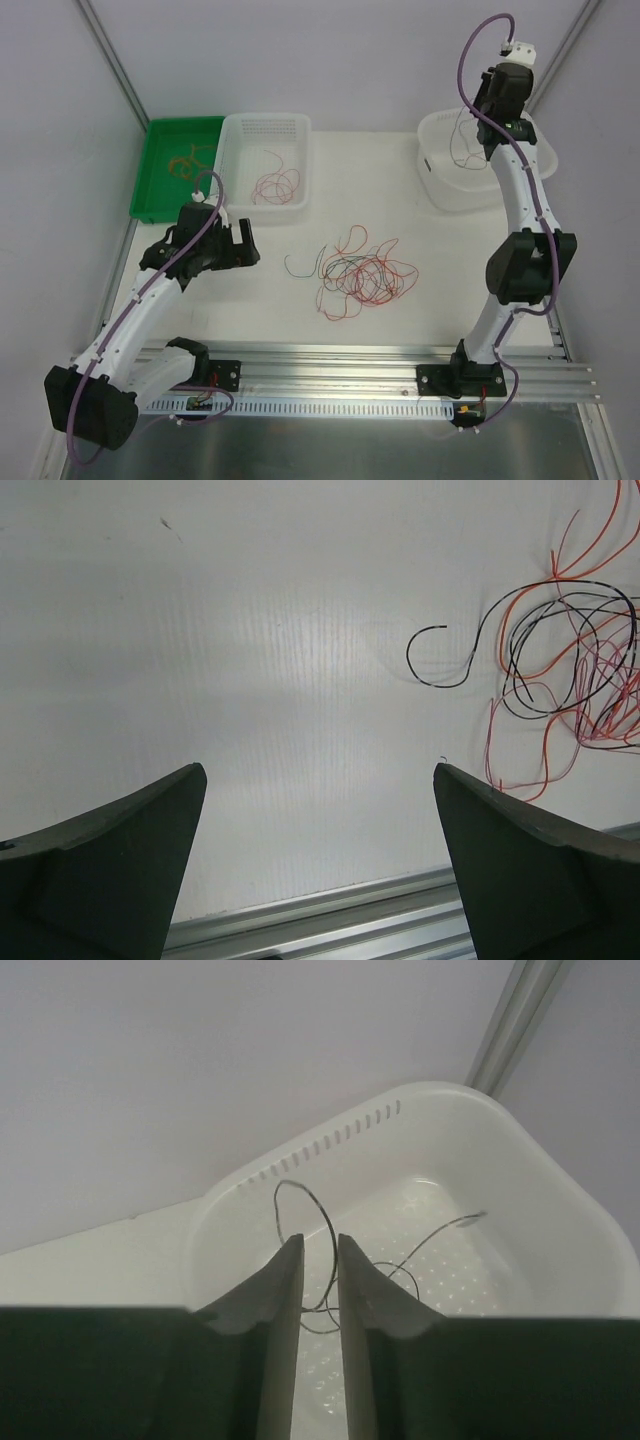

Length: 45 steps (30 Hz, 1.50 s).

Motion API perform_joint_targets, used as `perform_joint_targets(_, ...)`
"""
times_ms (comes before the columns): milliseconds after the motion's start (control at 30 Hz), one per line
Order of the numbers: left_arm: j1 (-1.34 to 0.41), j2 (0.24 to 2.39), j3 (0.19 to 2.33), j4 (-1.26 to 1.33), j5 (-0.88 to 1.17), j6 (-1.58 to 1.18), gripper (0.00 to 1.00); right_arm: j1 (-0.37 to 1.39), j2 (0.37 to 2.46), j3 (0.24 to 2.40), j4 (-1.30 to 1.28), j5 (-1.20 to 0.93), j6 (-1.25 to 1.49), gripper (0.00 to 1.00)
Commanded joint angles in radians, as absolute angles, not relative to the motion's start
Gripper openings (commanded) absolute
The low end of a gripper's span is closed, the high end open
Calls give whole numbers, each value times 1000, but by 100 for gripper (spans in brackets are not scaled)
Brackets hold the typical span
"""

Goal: Untangle the cables

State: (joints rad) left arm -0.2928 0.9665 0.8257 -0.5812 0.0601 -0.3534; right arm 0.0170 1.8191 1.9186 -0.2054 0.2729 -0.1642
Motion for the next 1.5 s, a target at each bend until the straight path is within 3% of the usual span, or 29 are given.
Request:
perform_joint_targets(0,-252,972,830,-574,115,-344,99,3,1879,1954,-115,290,-155,25)
perform_joint_targets(33,-247,971,831,-572,130,-345,99,3,1914,1954,-123,290,-153,34)
perform_joint_targets(67,-244,973,831,-571,136,-347,99,2,1927,1960,-135,291,-149,51)
perform_joint_targets(100,-241,974,830,-569,143,-345,99,3,1939,1962,-150,290,-143,57)
perform_joint_targets(167,-238,973,827,-568,152,-345,99,2,1937,1957,-195,272,-123,66)
perform_joint_targets(300,-236,965,821,-565,167,-345,99,26,1804,1765,-170,230,-100,75)
perform_joint_targets(533,-236,946,815,-561,192,-351,99,138,1554,1553,-328,54,-37,80)
perform_joint_targets(833,-236,927,799,-551,222,-360,99,458,1384,1332,-537,-184,-50,79)
perform_joint_targets(1200,-248,963,788,-488,403,-350,99,618,1194,922,-433,-19,233,76)
perform_joint_targets(1467,-622,1086,926,-454,158,-436,99,618,1011,816,-437,130,275,76)
